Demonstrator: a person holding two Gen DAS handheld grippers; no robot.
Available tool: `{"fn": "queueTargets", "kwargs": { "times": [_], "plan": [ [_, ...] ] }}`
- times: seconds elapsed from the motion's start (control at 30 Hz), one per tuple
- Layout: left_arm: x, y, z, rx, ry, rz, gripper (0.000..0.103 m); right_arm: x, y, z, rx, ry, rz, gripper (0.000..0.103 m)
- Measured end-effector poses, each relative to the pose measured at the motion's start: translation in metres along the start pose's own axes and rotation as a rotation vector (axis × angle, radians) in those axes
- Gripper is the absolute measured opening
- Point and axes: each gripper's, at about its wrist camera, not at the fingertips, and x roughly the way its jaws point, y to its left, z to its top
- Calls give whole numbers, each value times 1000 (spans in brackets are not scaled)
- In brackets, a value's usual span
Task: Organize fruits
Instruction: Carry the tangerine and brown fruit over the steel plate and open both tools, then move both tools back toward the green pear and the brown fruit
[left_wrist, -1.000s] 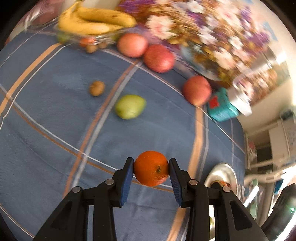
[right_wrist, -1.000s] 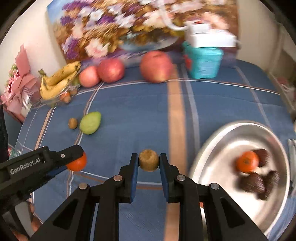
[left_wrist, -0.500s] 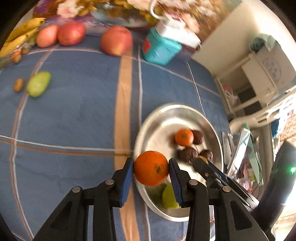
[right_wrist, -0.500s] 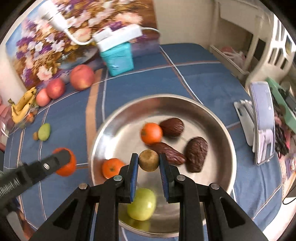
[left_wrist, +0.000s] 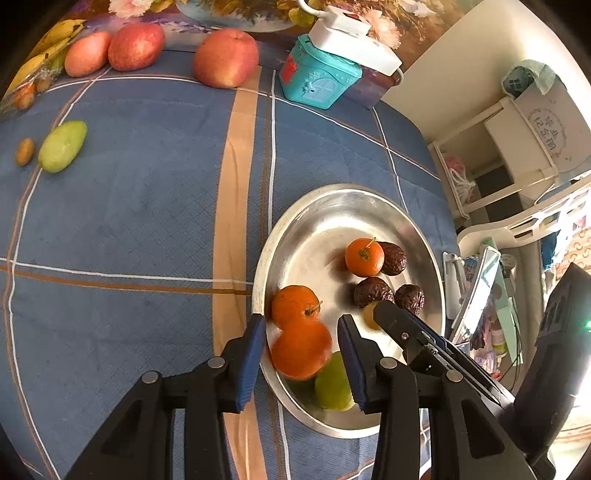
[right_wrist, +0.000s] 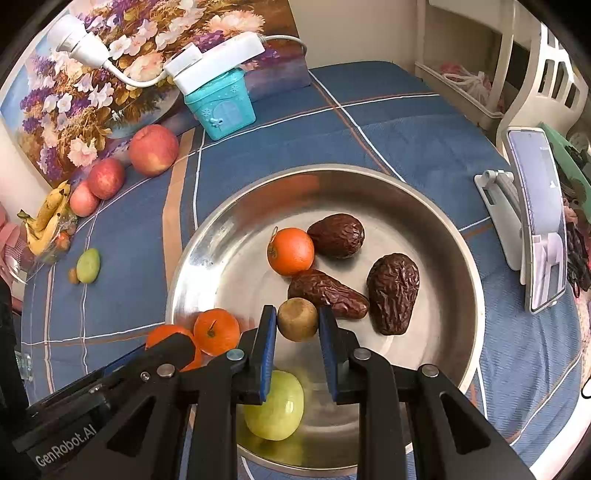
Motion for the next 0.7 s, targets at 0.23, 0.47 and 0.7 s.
{"fn": "queueTargets", "kwargs": {
  "times": [0.23,0.47,0.7],
  "plan": [
    [-4,2,1,-3,-7,1,44,1,1,1,-5,-1,2,25],
    [-12,18,4,-35,-36,70,52,2,7,2,-26,4,8,28],
    [-22,51,9,-92,-75,219,86,7,14,2,-51,18,2,52]
  ]
}}
